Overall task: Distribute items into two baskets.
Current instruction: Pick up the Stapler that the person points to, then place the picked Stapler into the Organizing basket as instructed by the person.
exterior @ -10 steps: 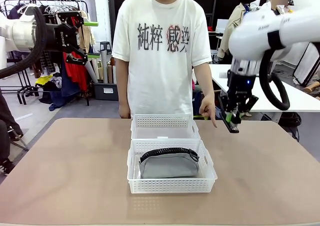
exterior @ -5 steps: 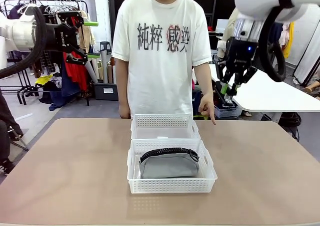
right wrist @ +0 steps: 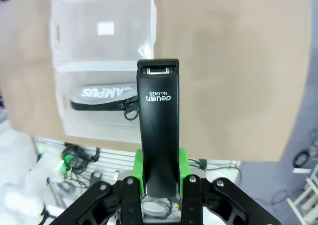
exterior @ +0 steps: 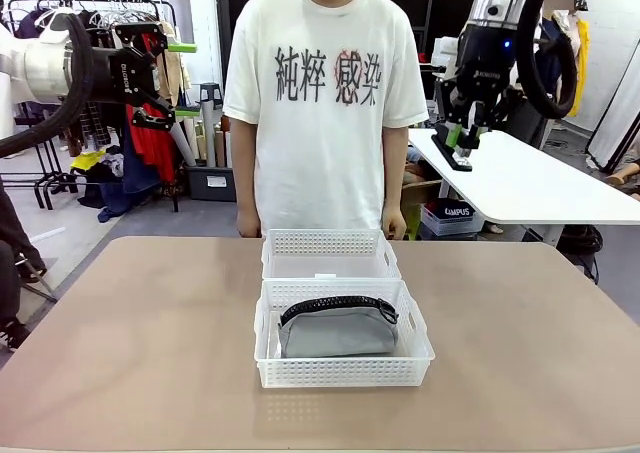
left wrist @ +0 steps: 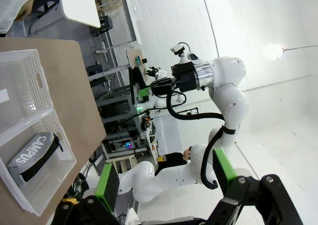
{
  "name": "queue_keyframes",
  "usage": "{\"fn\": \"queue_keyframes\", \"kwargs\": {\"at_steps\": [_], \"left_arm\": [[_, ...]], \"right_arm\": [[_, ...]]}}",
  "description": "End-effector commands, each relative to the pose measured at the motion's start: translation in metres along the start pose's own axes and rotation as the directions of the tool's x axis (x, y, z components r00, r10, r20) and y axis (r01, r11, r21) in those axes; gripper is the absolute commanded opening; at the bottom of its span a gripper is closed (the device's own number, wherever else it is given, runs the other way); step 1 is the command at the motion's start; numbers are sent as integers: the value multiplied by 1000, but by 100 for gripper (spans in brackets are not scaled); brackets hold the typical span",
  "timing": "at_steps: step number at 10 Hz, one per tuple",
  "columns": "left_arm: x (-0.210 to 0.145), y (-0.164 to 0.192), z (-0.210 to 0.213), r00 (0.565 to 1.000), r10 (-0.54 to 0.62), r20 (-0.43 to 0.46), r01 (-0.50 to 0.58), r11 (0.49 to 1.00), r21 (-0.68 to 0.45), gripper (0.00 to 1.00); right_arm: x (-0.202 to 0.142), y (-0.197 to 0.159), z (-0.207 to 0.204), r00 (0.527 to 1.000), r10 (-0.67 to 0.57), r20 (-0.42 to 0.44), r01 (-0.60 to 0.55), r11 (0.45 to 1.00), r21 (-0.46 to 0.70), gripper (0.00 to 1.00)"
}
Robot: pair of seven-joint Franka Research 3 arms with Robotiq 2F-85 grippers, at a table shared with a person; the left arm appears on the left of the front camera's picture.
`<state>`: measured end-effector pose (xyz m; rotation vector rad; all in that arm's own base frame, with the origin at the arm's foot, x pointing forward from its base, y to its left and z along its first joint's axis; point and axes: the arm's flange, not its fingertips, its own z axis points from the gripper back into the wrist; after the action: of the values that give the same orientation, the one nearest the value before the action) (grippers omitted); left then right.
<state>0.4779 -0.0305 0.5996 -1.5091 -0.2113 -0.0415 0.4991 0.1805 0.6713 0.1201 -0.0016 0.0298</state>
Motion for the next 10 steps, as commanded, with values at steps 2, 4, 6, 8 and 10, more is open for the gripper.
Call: {"fn": "queue_keyframes", "kwargs": {"at_steps": [2, 4, 6, 8, 10], "left_arm": [[-1, -2, 1, 1000, -5, 7, 5, 1000, 1, 100], [-1, -2, 1, 1000, -5, 7, 5, 1000, 1, 100], [-1, -2, 1, 1000, -5, 7, 5, 1000, 1, 100], [-1, -2, 1, 1000, -5, 7, 5, 1000, 1, 100], [-1, -2, 1, 1000, -5, 7, 5, 1000, 1, 100]], "right_arm": [[1, -3, 26, 999, -21, 26, 20, 999, 32, 0], [-2, -5, 31, 997, -16, 69, 14, 999, 35, 0], [-1, -4, 25, 999, -6, 38, 5, 1000, 15, 0], [-1, -4, 25, 999, -6, 38, 5, 1000, 15, 0], [-1, -4, 25, 999, -6, 38, 5, 1000, 15, 0]]}}
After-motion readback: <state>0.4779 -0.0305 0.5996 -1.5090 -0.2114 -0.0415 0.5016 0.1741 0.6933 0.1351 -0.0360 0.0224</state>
